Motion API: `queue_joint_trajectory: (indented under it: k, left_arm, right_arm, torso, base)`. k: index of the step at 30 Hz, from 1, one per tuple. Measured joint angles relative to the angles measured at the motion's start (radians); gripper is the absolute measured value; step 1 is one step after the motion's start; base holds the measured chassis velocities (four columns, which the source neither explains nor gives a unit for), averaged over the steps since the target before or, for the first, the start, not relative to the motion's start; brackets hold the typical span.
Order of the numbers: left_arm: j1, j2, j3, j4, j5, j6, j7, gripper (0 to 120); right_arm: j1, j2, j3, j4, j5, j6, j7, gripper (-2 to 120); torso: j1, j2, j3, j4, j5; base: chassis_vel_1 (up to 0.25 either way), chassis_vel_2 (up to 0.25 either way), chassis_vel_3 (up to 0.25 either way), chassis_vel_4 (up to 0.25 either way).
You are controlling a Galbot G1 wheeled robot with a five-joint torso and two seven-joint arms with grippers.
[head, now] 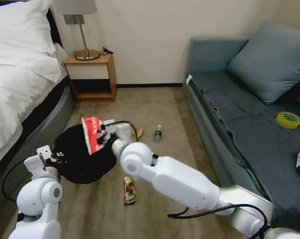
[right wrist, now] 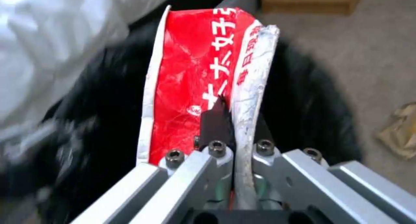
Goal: Pick up the trash bin, then pick up the garbage on the floor and place it into the trash bin.
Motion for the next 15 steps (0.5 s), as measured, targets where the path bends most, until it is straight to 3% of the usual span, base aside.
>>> queue_joint_trajectory:
  k: [5,7,15]
  left_arm:
    - [-0.002,-0.003,-0.001,0.000,0.001,0.000,0.000,3]
    - [-0.005,-0.005,-0.001,0.003,0.001,0.000,0.000,3]
    - [-0.015,-0.007,0.007,0.009,0.001,0.000,0.000,3]
  right_arm:
    - [-0.019,0.005,-0.032,0.000,-0.006,-0.003,0.001,2]
    - [-0.034,0.010,-0.043,0.007,-0.010,-0.006,0.002,14]
    - [-0.031,0.018,-0.039,-0.009,-0.031,-0.006,0.001,41]
  torso:
    - [0.000,0.000,0.000,0.0000,0.0000]
    - [0.000,0.000,0.000,-0.0001,0.0001]
    - [0.000,0.000,0.000,-0.0001,0.0001]
  base:
    - [0.000,0.000,0.000,0.000]
    - [0.000,0.000,0.000,0.000]
    - [0.000,0.000,0.000,0.000]
